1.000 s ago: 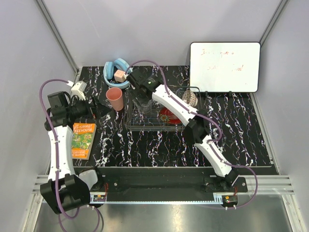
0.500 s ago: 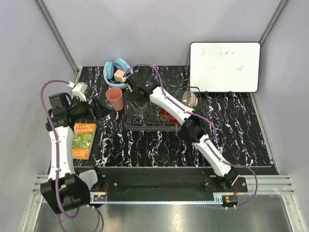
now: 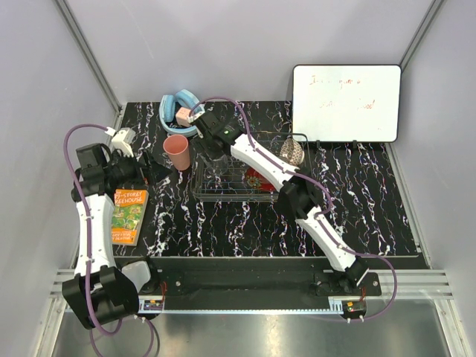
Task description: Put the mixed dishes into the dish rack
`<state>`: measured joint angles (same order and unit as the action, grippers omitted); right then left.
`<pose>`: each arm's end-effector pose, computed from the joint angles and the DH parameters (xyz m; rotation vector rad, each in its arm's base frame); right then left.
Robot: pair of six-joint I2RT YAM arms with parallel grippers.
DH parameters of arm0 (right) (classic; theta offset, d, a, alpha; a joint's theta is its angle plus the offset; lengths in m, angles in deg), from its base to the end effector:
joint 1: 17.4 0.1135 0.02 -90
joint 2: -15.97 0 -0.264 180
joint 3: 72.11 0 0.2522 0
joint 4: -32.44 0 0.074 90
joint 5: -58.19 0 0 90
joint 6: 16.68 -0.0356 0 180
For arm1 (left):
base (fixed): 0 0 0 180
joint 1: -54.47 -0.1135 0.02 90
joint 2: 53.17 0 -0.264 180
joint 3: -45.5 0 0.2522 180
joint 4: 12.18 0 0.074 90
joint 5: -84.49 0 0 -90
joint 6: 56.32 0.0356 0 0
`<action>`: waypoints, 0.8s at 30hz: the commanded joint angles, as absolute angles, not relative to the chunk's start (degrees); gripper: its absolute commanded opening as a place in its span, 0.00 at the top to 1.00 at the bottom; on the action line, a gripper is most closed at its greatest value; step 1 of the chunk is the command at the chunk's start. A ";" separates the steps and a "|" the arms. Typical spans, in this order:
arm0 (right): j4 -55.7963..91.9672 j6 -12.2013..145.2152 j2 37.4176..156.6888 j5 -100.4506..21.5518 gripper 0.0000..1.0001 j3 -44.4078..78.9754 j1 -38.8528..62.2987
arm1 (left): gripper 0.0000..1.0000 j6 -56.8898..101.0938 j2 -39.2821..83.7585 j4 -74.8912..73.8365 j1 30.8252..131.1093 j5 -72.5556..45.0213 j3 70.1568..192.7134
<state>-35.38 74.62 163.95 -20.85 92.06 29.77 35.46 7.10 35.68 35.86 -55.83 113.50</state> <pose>0.3814 0.4014 0.2384 -0.9316 2.2689 0.1158 0.2106 0.0420 0.3143 0.1418 2.0782 -0.7733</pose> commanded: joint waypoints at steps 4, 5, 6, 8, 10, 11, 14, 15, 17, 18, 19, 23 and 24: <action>-30.72 75.69 161.00 -17.13 0.74 84.31 29.27 | 0.01 36.41 8.35 32.78 35.75 -54.72 113.41; -30.45 75.87 160.91 -17.04 0.65 84.12 29.27 | 0.01 36.23 8.53 32.69 35.66 -54.81 113.58; -30.54 75.70 160.82 -17.04 0.56 84.03 29.27 | 0.01 36.23 8.62 32.69 35.66 -54.73 113.58; -30.45 75.61 159.85 -17.66 0.37 83.25 29.27 | 0.01 36.23 8.62 32.69 35.66 -54.64 113.76; -30.28 75.26 158.71 -18.01 0.19 82.28 29.27 | 0.01 36.23 8.45 32.34 35.57 -54.37 113.76; -30.19 74.91 158.18 -18.27 0.01 81.84 29.35 | 0.01 36.06 8.36 31.99 35.66 -54.11 113.67; -29.57 74.29 155.99 -18.98 0.00 79.73 29.53 | 0.01 35.62 8.27 30.41 35.66 -52.97 113.67; -29.31 74.29 155.37 -18.98 0.00 78.86 29.53 | 0.01 35.53 8.44 30.06 35.66 -52.88 113.76; -29.22 74.03 153.70 -19.06 0.00 78.32 29.70 | 0.01 35.18 9.14 29.01 35.75 -52.35 114.20; -29.22 73.94 153.18 -19.41 0.00 78.15 29.71 | 0.01 35.09 9.84 28.74 35.75 -52.18 114.28; -29.31 73.76 152.21 -19.68 0.00 78.14 29.79 | 0.01 34.74 10.28 28.21 35.83 -51.65 114.63; -29.57 73.76 149.31 -19.50 0.00 78.32 30.06 | 0.01 35.09 12.83 25.32 38.11 -48.58 115.51; -29.92 73.85 148.69 -19.59 0.00 78.58 29.97 | 0.01 35.17 14.06 24.70 38.73 -47.44 115.78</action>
<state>-30.75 74.38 158.38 -19.40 77.35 29.71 34.89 11.30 30.64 36.69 -51.68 113.46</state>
